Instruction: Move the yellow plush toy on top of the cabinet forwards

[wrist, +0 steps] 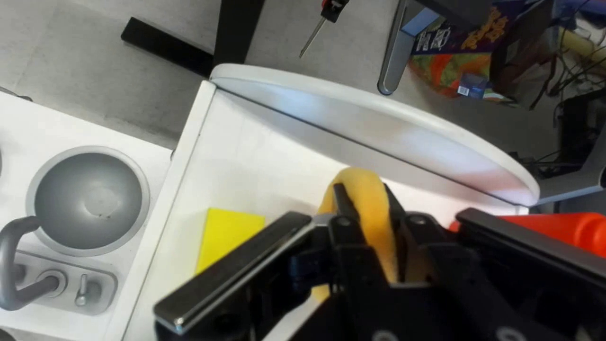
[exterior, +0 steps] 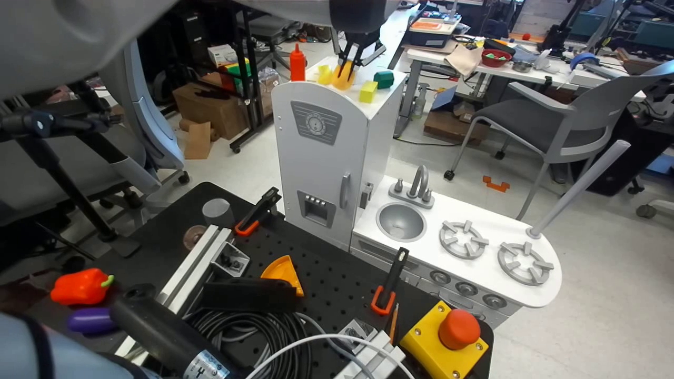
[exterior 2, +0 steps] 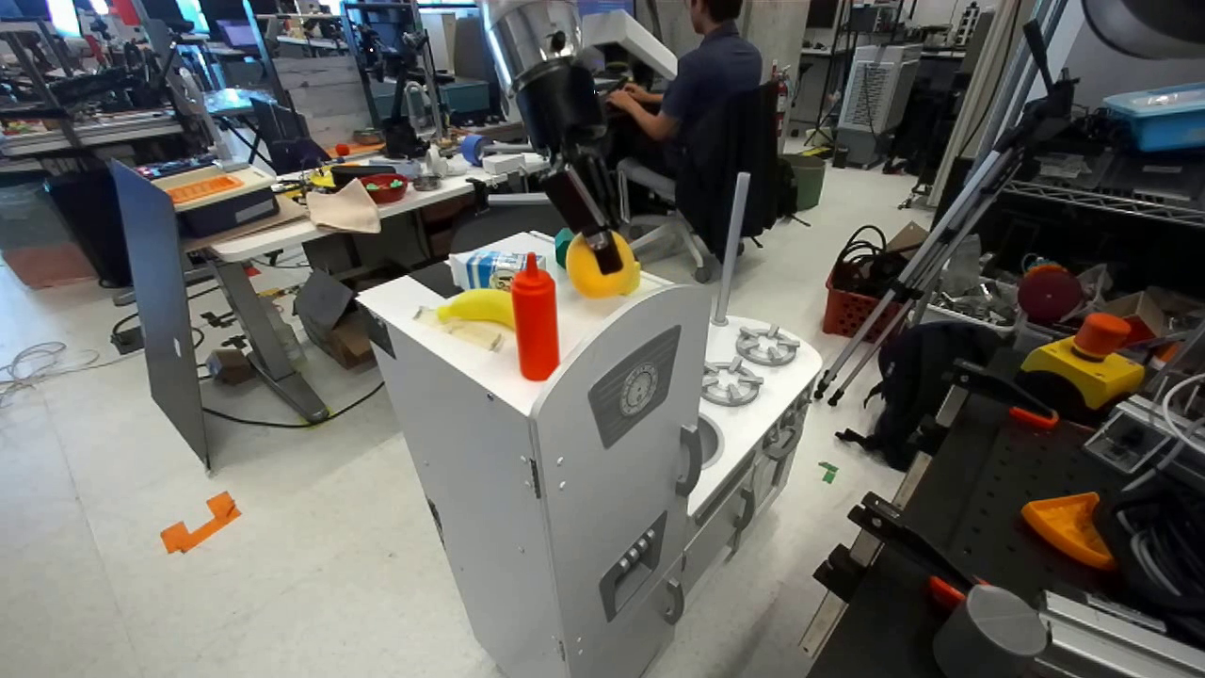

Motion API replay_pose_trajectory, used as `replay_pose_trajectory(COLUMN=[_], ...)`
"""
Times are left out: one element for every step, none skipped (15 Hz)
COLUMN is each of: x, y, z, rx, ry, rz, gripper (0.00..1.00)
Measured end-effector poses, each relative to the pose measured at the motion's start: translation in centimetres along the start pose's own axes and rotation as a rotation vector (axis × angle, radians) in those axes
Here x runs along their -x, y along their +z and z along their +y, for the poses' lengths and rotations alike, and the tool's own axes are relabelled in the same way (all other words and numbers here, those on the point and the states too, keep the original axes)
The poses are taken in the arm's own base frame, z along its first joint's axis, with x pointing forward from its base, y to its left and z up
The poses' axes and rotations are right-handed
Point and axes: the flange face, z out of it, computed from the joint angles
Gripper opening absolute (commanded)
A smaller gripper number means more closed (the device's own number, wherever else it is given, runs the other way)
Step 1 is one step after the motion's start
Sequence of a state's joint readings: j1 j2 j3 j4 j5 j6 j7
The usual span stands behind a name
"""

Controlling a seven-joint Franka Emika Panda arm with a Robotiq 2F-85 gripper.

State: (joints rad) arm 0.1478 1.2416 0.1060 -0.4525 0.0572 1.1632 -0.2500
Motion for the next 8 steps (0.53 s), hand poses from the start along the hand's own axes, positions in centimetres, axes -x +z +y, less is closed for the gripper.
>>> replay_pose_trajectory(x=[-0.2, -0.3, -0.4, -0.5, -0.6, -0.6, -0.5, -0.5], y=[0.2, 0.6, 1.0, 1.3, 1.5, 1.6, 1.5, 1.5], z=[0.3, 0.7, 1.0, 1.2, 1.4, 1.4, 1.5, 1.6], rx=[0.004, 0.005, 0.007, 0.008, 0.009, 0.012, 0.015, 0.02], ry=[0.005, 0.01, 0.016, 0.02, 0.023, 0.025, 0.027, 0.029], rz=[0.005, 0.003, -0.004, -0.009, -0.012, -0.013, -0.013, -0.012], gripper=[0.42, 0.48, 0.56, 0.63, 0.71, 0.77, 0.84, 0.92])
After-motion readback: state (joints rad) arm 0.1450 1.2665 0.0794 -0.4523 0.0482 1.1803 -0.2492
